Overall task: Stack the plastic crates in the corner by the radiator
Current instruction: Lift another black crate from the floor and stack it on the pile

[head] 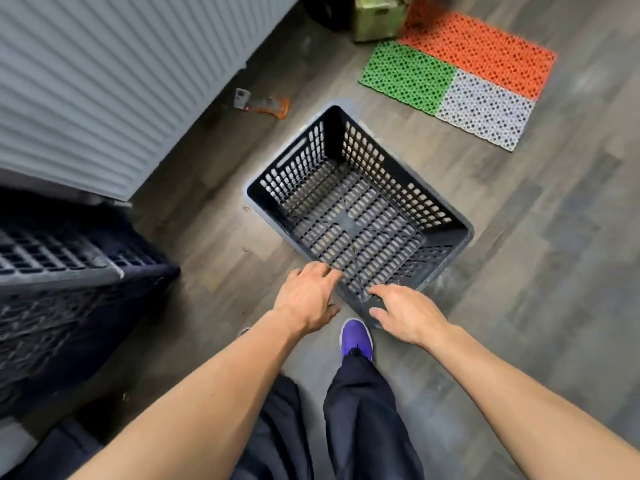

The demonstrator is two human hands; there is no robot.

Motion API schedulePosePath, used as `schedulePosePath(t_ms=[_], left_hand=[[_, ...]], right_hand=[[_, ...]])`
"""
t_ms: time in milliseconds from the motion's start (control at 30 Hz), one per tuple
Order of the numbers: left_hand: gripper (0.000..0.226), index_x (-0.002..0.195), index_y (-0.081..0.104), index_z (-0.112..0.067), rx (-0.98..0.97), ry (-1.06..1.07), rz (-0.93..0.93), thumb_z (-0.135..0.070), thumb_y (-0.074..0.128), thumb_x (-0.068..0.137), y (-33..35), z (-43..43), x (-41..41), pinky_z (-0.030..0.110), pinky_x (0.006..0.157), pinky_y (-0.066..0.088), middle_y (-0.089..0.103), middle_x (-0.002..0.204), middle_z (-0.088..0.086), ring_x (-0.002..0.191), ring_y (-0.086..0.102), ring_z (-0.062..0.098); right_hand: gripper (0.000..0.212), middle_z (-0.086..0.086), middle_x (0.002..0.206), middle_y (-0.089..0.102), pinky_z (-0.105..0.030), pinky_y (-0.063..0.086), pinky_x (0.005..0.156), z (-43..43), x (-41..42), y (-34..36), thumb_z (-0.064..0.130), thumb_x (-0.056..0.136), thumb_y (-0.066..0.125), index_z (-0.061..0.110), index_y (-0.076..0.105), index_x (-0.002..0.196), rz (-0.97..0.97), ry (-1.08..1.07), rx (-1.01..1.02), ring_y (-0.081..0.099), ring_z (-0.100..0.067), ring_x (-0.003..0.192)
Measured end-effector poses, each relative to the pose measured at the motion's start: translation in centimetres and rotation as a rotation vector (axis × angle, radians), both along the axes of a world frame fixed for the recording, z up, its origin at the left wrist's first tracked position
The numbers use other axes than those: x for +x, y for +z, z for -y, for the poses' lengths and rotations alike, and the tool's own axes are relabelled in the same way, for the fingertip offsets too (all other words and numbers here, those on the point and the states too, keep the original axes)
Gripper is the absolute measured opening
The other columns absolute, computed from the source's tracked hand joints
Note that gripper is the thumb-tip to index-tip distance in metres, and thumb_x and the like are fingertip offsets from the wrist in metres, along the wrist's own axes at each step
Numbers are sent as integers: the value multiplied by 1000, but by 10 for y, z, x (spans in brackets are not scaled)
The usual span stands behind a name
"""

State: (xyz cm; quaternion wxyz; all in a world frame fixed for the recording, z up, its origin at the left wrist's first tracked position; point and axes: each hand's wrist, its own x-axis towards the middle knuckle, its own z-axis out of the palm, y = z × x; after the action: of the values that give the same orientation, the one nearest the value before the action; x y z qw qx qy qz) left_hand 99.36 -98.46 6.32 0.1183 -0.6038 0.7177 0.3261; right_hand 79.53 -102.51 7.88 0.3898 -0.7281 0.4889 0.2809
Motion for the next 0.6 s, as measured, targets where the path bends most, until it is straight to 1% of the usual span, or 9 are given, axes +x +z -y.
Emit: schedulePosePath(t_ms=[167, 233, 333, 400, 500, 567, 600], left_hand=[[60, 138, 42, -20, 44, -111, 44, -41, 63, 86, -37, 6, -10, 40, 109, 32, 47, 136, 4, 132, 38, 25], [61, 140, 41, -20, 62, -169, 75, -41, 63, 86, -61, 8, -14, 41, 113, 26, 47, 136, 5, 134, 35, 25], [62, 143, 38, -19, 96, -240, 140, -38, 61, 88, -103, 10, -12, 47, 119, 14, 44, 140, 7, 140, 28, 27], [60, 142, 39, -19, 97, -277, 166, -37, 61, 89, -126, 10, -9, 48, 120, 9, 44, 139, 7, 140, 28, 28], [51, 135, 47, -22, 54, -350, 197, -38, 59, 89, -157, 10, -4, 47, 119, 11, 51, 129, 4, 131, 38, 27], [39, 126, 54, -26, -12, -382, 197, -36, 57, 88, -174, 17, 2, 43, 114, 20, 57, 120, -1, 120, 47, 25], [34, 121, 57, -29, -30, -379, 182, -34, 56, 88, -182, 23, 6, 40, 108, 26, 59, 116, -4, 116, 50, 24]], right_hand=[[52, -5, 143, 51, -39, 40, 102, -3, -2, -29, 38, 96, 51, 24, 43, 144, -5, -62, 39, 47, -26, 131], [53, -4, 144, 49, -40, 40, 102, -7, -4, -49, 39, 96, 51, 24, 41, 146, -26, -79, 58, 45, -26, 133], [57, -4, 147, 46, -42, 38, 104, -17, -4, -86, 42, 96, 50, 25, 36, 148, -56, -110, 104, 39, -26, 136], [59, -4, 146, 46, -42, 38, 104, -24, -2, -108, 44, 96, 51, 24, 34, 149, -75, -121, 111, 38, -27, 135], [59, -5, 142, 49, -42, 39, 103, -36, 3, -143, 45, 95, 51, 25, 34, 148, -107, -148, 119, 40, -28, 132], [58, -6, 140, 50, -44, 41, 101, -45, 9, -160, 45, 95, 51, 24, 35, 146, -126, -163, 141, 42, -29, 130], [57, -6, 139, 50, -45, 43, 100, -49, 12, -167, 44, 95, 51, 23, 36, 145, -135, -177, 141, 43, -30, 129]])
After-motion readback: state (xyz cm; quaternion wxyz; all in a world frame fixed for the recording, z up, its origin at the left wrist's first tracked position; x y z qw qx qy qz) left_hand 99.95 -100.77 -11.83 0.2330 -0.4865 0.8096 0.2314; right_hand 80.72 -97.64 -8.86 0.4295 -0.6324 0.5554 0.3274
